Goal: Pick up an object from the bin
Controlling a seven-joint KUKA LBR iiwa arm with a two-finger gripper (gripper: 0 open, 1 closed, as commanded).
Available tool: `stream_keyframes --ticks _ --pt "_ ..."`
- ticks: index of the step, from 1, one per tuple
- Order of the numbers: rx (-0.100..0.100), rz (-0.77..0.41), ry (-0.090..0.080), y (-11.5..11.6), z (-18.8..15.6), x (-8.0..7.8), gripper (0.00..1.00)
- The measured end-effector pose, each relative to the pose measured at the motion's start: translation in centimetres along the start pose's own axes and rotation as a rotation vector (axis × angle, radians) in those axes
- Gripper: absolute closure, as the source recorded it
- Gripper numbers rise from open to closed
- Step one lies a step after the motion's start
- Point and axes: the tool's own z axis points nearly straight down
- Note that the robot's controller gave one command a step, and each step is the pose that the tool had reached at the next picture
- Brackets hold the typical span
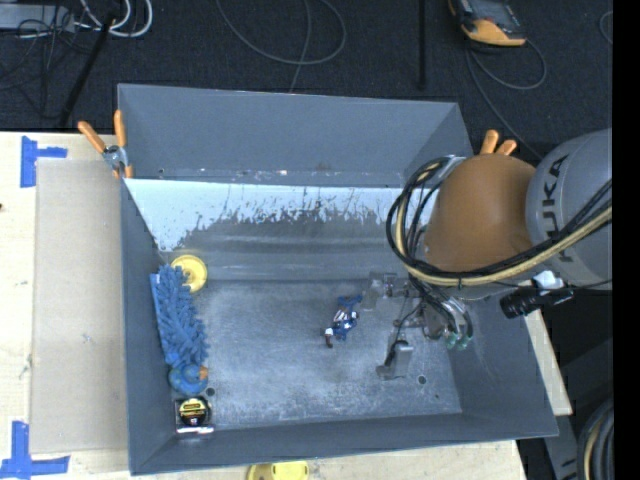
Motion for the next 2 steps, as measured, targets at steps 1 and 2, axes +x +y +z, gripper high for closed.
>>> stream_keyframes --ticks 1,2 --pt "0.000 0.024 -0.004 2.1 1.4 -3.9 0.00" --pt "0.000 -0.005 -0.002 1.0 3.5 -6.2 1.00"
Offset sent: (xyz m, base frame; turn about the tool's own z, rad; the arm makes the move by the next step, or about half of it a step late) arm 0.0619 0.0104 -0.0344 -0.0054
